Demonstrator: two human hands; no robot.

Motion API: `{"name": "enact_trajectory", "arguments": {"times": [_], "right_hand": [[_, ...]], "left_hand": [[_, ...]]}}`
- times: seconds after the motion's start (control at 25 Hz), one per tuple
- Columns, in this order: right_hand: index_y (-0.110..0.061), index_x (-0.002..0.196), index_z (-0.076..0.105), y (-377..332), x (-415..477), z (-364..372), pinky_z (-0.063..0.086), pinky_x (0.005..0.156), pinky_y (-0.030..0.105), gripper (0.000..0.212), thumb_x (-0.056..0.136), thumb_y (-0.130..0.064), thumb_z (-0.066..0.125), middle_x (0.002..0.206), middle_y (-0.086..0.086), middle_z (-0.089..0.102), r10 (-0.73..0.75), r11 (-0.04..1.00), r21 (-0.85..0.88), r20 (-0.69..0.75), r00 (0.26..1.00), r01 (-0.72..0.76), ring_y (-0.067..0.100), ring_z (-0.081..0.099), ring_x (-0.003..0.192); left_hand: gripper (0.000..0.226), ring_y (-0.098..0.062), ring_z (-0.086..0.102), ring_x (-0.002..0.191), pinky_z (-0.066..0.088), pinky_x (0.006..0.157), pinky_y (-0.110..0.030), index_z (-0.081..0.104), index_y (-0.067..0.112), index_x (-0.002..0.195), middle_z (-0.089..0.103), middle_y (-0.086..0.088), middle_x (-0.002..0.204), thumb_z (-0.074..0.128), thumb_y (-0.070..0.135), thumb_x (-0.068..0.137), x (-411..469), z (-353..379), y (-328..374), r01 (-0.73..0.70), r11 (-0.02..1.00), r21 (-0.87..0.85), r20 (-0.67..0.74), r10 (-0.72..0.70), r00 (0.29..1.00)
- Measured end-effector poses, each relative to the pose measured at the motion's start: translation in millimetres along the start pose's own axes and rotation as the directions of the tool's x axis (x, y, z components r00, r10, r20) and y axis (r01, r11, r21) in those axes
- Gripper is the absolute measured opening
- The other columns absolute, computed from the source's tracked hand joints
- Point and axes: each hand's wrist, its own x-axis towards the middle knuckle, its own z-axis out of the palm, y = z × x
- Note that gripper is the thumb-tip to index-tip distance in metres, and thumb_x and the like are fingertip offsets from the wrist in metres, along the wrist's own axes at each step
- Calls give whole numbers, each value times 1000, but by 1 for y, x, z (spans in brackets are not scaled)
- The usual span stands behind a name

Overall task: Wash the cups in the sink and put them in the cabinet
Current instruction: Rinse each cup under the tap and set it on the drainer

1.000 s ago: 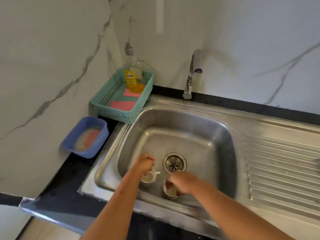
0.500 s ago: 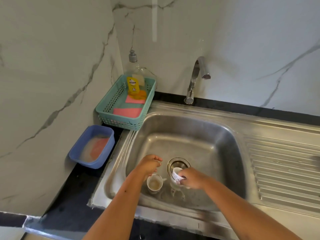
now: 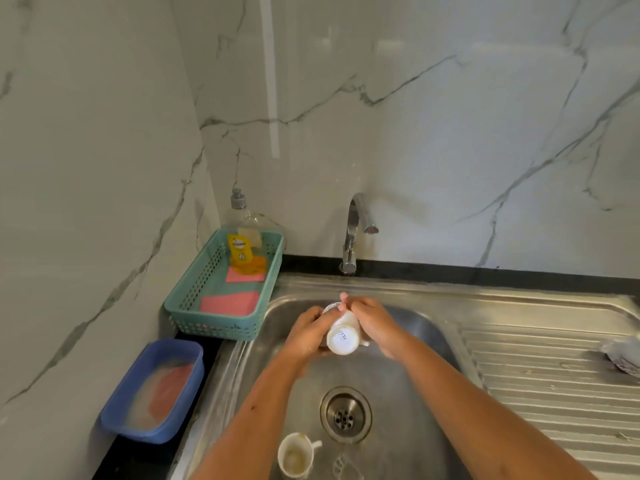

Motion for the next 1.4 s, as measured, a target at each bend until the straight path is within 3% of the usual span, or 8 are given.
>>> {"name": "enact_trajectory", "arguments": {"times": [0.08, 0.16, 0.32, 0.48, 0.64, 0.88, 1.28, 1.4], "right_hand": [[-19, 81, 61, -8, 20, -6, 46, 62, 29, 28, 95, -41, 51, 76, 1, 64, -61, 996, -61, -59, 996, 57, 17, 61, 73], [-13, 74, 58, -19, 44, -18, 43, 67, 32, 28, 96, -30, 52, 75, 4, 59, -193, 951, -271, -137, 972, 150, 18, 55, 73], [-8, 88, 57, -36, 90, -42, 40, 64, 30, 29, 99, -31, 43, 82, 7, 58, -274, 795, -601, -230, 934, 85, 24, 56, 76], [-12, 111, 52, -41, 120, -46, 42, 66, 33, 20, 99, -24, 42, 98, 8, 62, -230, 525, -851, -135, 964, 6, 28, 60, 87], [-13, 130, 42, -42, 127, -37, 41, 67, 33, 34, 96, -12, 43, 114, 10, 63, -293, 311, -947, -18, 956, 78, 30, 62, 100], [-15, 136, 37, -46, 124, -37, 41, 75, 32, 39, 98, -15, 41, 125, 12, 58, -230, 323, -942, 11, 973, 86, 31, 59, 109], [-11, 137, 36, -50, 126, -37, 46, 83, 35, 41, 97, -15, 46, 120, 17, 59, -179, 335, -938, 27, 983, 87, 32, 60, 108], [-10, 128, 46, -46, 129, -32, 46, 76, 34, 31, 99, -22, 44, 111, 14, 63, -175, 465, -883, -15, 984, 69, 29, 62, 97]], "left_hand": [[47, -25, 71, 85, 59, 66, -36, 64, 8, 105, 73, -11, 94, 73, 45, 77, 18, 6, 12, -30, 999, 15, -27, 31, 999], [49, -28, 71, 88, 60, 68, -41, 66, 9, 104, 72, -14, 96, 77, 45, 72, 34, 14, 20, 1, 1000, -22, -105, -3, 994], [46, -28, 67, 92, 59, 60, -37, 63, 11, 104, 68, -12, 102, 78, 41, 74, 56, 20, 17, 121, 977, -174, -280, -167, 945], [46, -27, 64, 92, 57, 61, -37, 59, 11, 106, 65, -11, 103, 77, 40, 75, 68, 19, 18, 161, 957, -239, -288, -228, 930], [40, -23, 64, 84, 57, 61, -36, 61, 9, 104, 66, -10, 97, 76, 37, 78, 75, 16, 21, 169, 954, -248, -301, -242, 923], [44, -24, 64, 86, 57, 63, -37, 61, 9, 108, 65, -13, 106, 77, 36, 77, 77, 22, 13, 208, 944, -257, -284, -280, 917], [42, -22, 61, 79, 55, 58, -35, 60, 9, 108, 63, -9, 95, 77, 32, 77, 72, 32, 22, 229, 931, -286, -273, -308, 911], [44, -23, 61, 81, 55, 57, -35, 60, 9, 111, 64, -12, 101, 77, 33, 77, 74, 33, 20, 232, 928, -291, -274, -313, 909]]}}
